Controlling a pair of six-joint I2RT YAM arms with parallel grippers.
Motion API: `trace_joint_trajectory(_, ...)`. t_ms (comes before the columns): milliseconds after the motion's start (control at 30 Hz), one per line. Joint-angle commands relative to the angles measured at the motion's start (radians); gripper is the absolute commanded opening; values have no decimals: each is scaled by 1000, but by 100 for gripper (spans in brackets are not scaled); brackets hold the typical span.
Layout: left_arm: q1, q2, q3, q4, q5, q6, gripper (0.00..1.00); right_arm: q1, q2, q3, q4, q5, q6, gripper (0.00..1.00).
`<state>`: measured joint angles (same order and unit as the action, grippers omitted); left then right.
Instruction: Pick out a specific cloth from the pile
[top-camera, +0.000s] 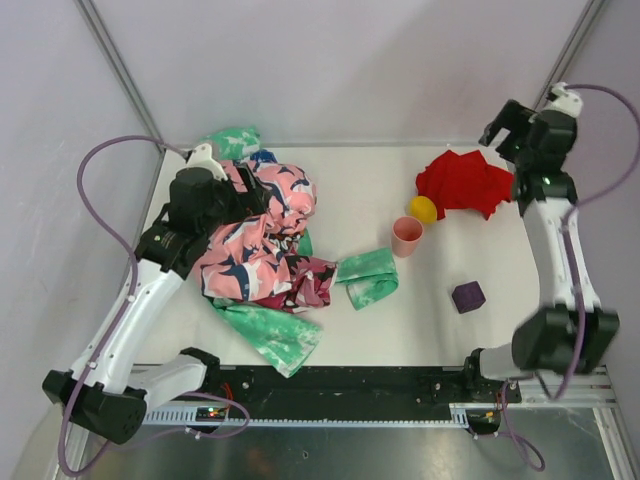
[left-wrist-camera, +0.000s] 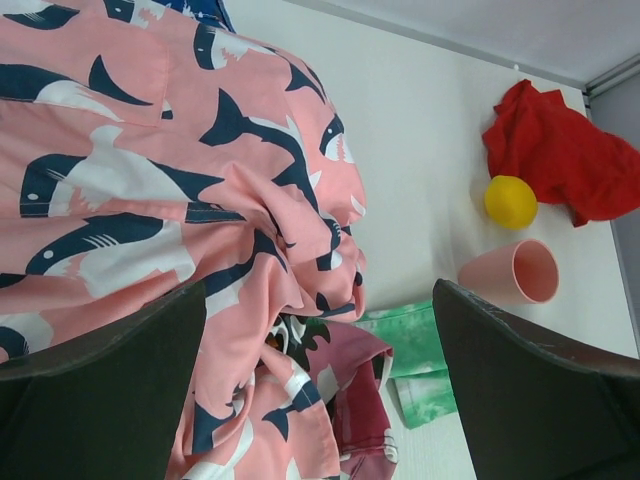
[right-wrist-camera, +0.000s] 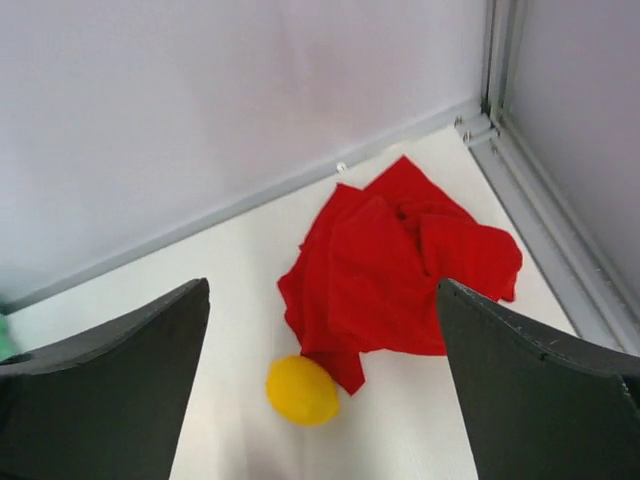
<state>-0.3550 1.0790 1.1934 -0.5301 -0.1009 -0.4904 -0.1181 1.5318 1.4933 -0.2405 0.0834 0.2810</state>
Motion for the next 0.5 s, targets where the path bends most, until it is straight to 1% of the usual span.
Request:
trace_joint_trajectory(0, 1, -56, -28, 17, 33, -14, 100, -3, -296, -139, -52, 2, -7, 99)
trace_joint_trajectory(133, 1, -93, -65, 17, 33, -30, 100, -2, -471, -241, -193, 6, 36, 99)
trace_joint_trajectory(233, 0, -114, -93, 17, 41, -37, 100, -2, -601, -335, -254, 0, 44, 99)
trace_joint_trajectory(367, 0, -135, -120, 18, 51, -47, 100, -2, -774, -492, -248, 1, 63, 99)
trace_joint_trajectory(467, 0, -150, -135, 18, 55, -61, 100, -2, -887, -584, -219, -30, 64, 99)
